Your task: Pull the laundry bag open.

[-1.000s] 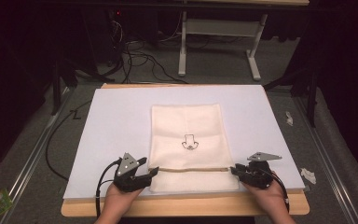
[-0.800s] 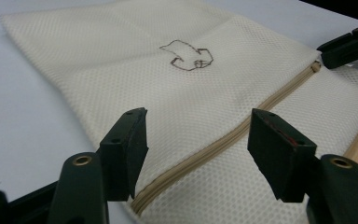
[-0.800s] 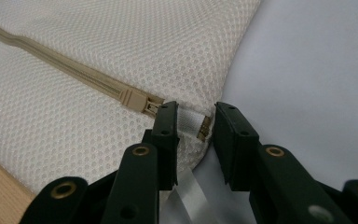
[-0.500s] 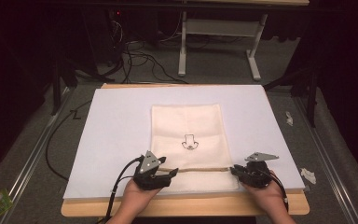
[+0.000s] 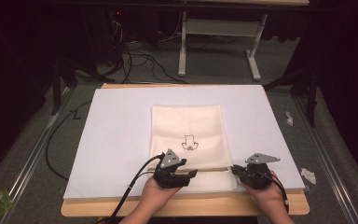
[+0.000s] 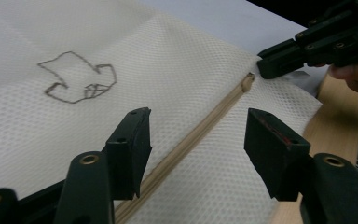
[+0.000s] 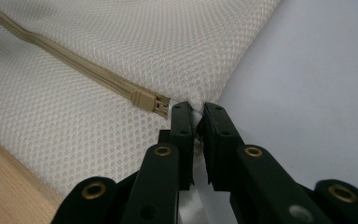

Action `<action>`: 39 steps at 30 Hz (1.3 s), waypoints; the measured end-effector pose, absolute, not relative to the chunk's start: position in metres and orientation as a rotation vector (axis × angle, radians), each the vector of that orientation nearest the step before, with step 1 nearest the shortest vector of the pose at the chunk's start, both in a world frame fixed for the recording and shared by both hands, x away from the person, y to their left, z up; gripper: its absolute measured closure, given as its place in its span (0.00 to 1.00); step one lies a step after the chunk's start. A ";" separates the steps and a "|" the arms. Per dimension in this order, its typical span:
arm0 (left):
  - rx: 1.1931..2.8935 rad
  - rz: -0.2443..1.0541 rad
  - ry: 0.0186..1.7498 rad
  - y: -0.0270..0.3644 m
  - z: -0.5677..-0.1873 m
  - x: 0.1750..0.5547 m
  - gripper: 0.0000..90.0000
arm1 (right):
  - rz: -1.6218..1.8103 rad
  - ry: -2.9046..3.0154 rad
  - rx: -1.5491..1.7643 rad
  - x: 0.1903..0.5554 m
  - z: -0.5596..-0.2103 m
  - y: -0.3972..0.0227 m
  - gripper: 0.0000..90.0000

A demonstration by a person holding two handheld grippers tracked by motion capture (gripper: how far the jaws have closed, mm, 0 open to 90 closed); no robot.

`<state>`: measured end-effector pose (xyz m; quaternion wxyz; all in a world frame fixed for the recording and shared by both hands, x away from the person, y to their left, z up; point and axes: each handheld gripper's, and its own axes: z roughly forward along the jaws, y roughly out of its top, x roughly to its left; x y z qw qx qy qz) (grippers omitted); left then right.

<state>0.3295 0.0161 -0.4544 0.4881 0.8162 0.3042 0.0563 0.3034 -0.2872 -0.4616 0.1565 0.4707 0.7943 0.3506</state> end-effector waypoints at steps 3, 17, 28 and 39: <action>1.996 0.129 0.719 0.005 -0.455 0.330 0.49 | 1.021 2.266 1.326 0.303 -0.459 -0.288 0.94; 2.006 0.060 0.688 -0.052 -0.471 0.335 0.63 | 1.060 2.248 1.306 0.300 -0.455 -0.289 0.94; 2.053 0.046 0.684 -0.074 -0.473 0.338 0.80 | 1.061 2.251 1.295 0.299 -0.453 -0.288 0.94; 2.066 0.092 0.667 -0.087 -0.469 0.335 0.96 | 1.065 2.249 1.281 0.299 -0.452 -0.288 0.94</action>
